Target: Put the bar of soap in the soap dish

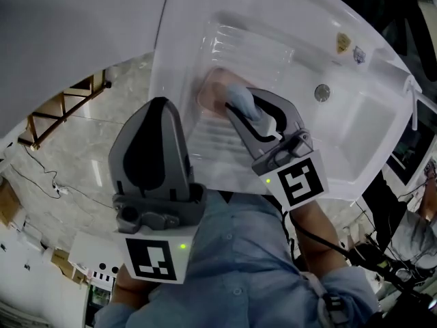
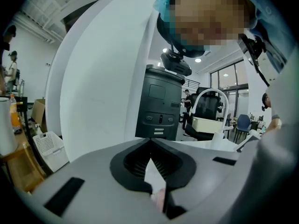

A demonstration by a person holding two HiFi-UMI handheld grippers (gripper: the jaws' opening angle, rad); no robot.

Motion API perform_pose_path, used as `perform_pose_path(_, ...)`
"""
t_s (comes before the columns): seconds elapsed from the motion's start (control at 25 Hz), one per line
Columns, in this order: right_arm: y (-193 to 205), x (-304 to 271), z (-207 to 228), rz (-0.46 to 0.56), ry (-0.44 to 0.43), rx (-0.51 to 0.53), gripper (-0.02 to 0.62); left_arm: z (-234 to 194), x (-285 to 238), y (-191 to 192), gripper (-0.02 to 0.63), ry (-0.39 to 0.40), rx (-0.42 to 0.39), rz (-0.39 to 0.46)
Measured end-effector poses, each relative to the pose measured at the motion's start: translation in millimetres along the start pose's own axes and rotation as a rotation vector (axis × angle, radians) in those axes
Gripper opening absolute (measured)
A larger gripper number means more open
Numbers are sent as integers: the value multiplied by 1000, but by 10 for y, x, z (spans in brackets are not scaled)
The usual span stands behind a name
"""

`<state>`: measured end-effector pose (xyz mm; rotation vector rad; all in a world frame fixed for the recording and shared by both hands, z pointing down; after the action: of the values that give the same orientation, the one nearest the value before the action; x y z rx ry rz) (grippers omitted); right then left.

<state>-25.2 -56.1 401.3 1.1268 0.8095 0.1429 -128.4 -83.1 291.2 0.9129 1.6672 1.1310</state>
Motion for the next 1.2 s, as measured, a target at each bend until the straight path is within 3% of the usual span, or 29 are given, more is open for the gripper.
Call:
perform_pose_path(0.56,254,-217,28,-112,35,78,126,-151,-27,134,6,4,27,-27)
perform_pose_path(0.96,246,-150,-68,-134,-10,90,135,-65,30,20,6,6,11,-3)
perform_pose_path(1.2,107,-10,-116,-84,-14,101,135,47,181,-145,6,-2,-20,35)
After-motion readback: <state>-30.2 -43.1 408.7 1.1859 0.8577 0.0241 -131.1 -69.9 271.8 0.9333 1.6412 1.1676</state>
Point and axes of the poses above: the fingertips, and each gripper's own axes: x backward along the fingers, z to its right, y out of its underside, the point moved 2 cm from there along x, backward along the fingers, and after that the axes turned 2 degrees about y, right-handed, at the moved point
